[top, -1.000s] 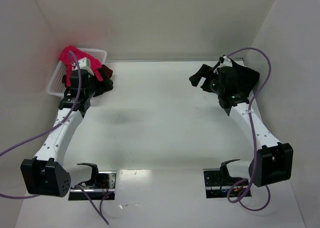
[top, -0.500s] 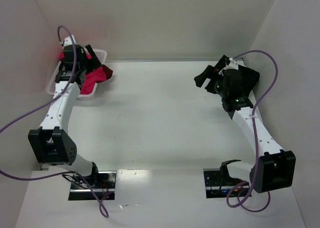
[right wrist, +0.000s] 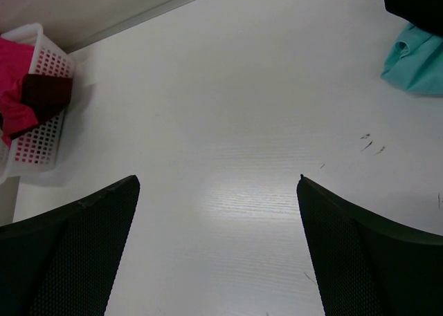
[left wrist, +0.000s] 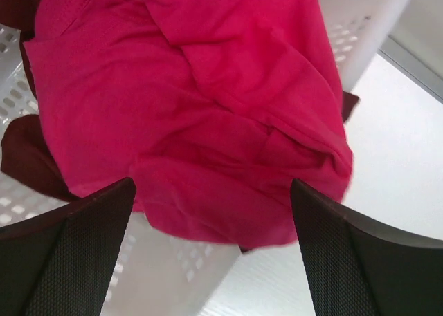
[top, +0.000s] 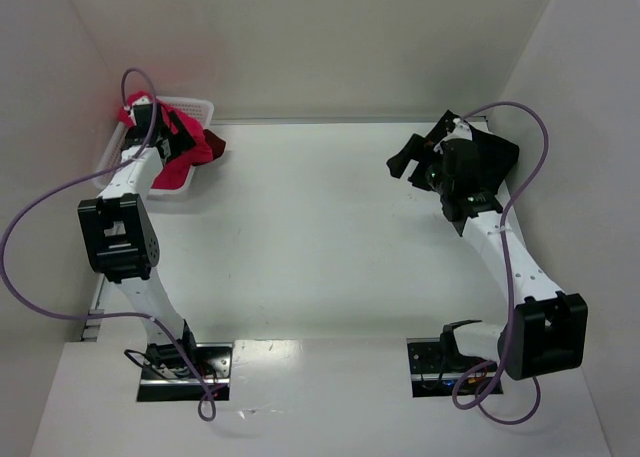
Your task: Fold and stack the t-shirts
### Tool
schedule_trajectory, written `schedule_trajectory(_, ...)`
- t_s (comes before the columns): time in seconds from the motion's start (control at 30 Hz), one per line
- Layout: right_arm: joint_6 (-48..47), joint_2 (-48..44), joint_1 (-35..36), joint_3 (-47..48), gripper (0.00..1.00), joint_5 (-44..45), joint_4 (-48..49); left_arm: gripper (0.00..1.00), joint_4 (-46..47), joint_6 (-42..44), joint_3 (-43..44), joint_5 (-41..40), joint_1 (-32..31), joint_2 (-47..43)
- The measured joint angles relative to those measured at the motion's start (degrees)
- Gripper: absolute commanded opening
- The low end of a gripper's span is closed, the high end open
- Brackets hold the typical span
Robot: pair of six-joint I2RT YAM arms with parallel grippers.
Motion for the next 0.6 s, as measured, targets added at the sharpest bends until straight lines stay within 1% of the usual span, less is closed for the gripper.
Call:
schedule_trajectory(0.27,-0.1,0.9,0.0,0.0,1.0,0.0,-0.7,0.96,1.0,-1.4,1.2,0.9,2.9,5.9)
schedule_trajectory(0.37,-0.1,1.6,0.0,0.1,1.0,-0.1,-1.1,0.89,1.7,-1.6,0.9,1.1,3.9,5.9)
schedule_trajectory(0.4,-0.1,2.0,0.0,0.1,1.0,-0.2,-1.4,0.81,2.1,-1.7,0.8,1.3,4.2,6.0)
schedule_trajectory(0.43,-0.1,2.0,0.0,0.1,1.0,-0.2,-1.5,0.76,2.8,-1.8,0.4,1.6,4.9,6.0)
schedule_trajectory(0.47,-0.1,2.1,0.0,0.1,1.0,-0.2,-1.6,0.66,3.2,-2.3,0.2,1.9,5.2,6.0)
schedule_trajectory(0.53,-0.1,2.1,0.0,0.1,1.0,-0.3,-1.6,0.59,3.7,-2.5,-0.3,2.9,5.8,6.0)
schedule_trajectory(0.57,-0.1,2.1,0.0,0.1,1.0,-0.3,-1.6,0.53,4.0,-2.8,-0.7,3.4,6.0,6.0)
schedule_trajectory(0.6,-0.1,2.1,0.0,0.1,1.0,-0.4,-1.6,0.49,4.1,-2.8,-0.9,4.0,6.2,6.2)
